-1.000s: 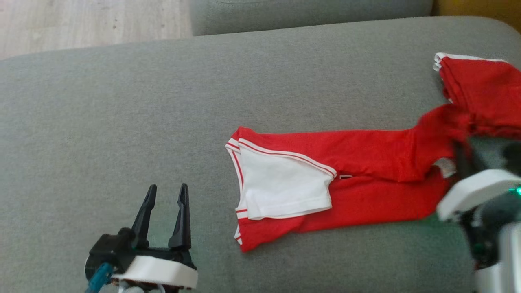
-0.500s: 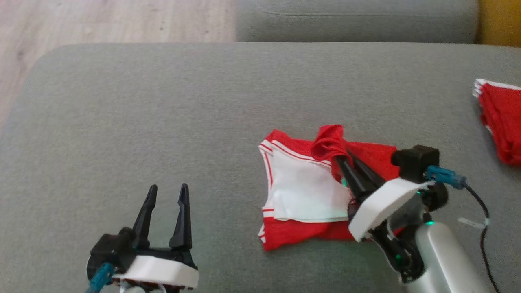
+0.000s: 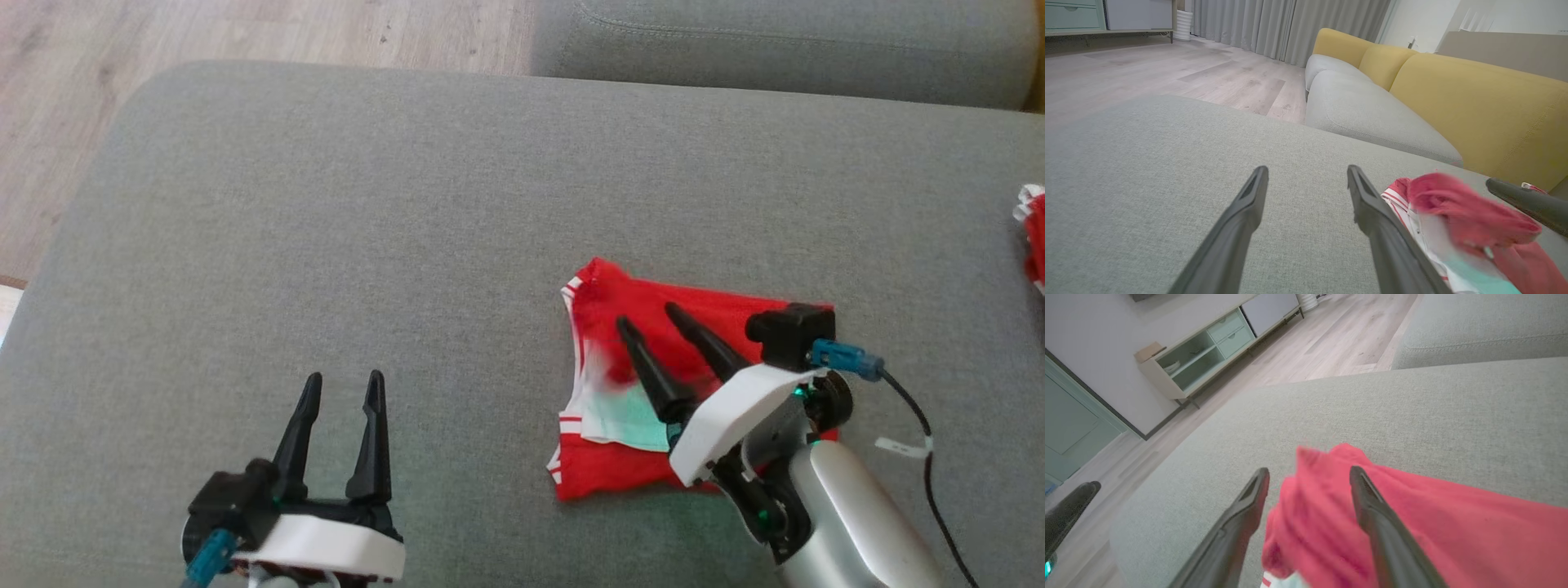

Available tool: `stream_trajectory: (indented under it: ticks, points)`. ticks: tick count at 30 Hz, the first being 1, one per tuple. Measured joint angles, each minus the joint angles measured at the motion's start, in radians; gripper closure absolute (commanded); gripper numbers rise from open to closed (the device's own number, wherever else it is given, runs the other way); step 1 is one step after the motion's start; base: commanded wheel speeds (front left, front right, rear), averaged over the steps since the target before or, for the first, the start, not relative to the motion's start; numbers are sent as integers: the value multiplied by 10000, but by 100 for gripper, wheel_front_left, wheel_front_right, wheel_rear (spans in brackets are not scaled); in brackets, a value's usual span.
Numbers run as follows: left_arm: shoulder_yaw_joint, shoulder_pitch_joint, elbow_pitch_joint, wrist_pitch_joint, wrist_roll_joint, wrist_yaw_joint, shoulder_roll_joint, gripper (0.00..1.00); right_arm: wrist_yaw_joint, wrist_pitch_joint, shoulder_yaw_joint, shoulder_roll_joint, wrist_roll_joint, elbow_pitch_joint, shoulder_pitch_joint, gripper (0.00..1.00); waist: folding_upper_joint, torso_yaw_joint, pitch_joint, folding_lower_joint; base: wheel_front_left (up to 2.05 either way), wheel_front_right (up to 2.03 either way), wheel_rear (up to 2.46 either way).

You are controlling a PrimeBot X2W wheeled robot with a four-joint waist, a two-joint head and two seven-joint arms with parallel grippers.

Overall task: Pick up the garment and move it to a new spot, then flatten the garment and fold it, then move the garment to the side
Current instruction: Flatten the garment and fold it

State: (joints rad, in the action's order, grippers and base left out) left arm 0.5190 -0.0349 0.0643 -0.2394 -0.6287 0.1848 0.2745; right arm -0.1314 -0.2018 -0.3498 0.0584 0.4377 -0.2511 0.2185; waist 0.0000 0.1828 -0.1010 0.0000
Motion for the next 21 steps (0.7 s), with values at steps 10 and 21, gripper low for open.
stream_trajectory:
  ticks: [10, 21]
  points:
    - [119, -6, 35, -8, 6, -12, -127, 0, 0, 1162, 965, 0, -619, 566, 415, 0, 0, -439, -115, 1, 0, 0, 0]
    - [322, -241, 257, -10, 23, -94, -286, 0, 0, 1549, 2303, -4, -2307, 1348, -264, 0, 0, -701, -232, 1, 0, 0, 0]
